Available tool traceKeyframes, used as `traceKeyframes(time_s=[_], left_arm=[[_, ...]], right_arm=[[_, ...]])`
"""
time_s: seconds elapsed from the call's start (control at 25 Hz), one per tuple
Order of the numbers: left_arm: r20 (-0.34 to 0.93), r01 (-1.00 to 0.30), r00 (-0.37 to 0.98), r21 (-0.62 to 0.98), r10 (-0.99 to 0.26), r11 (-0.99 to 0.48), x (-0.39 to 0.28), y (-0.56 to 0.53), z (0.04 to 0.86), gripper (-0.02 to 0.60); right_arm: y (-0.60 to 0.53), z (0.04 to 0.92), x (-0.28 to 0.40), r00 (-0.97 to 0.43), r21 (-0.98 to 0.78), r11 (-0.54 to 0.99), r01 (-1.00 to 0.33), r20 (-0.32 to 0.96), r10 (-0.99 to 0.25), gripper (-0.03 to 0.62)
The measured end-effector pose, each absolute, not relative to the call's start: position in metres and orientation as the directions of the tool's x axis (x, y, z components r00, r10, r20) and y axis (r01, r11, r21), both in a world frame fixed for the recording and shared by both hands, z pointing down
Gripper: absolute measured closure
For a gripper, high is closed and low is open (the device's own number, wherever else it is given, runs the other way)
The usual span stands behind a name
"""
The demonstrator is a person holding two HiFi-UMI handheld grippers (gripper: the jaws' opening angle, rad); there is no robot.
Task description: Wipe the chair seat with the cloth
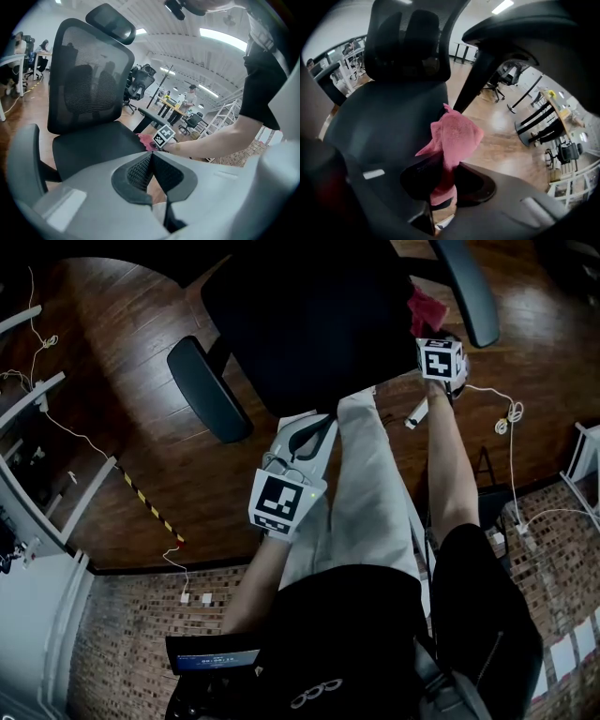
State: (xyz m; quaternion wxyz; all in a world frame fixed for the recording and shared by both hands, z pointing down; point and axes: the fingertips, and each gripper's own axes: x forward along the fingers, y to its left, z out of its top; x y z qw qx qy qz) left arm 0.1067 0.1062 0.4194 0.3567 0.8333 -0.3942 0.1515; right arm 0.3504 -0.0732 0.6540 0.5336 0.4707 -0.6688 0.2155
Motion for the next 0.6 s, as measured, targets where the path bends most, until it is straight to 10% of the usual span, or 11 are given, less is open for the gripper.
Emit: traceKeyframes(time_s=[0.6], left_arm=[[0.531, -0.78, 0.624, 0.469, -0.574, -0.414, 0.098, 0.122, 0.419, 0.589]], right_arm=[[0.02, 0.693, 0.211, -0.207, -0.034, 0.641, -0.767, 0.958, -0.197, 0.525]])
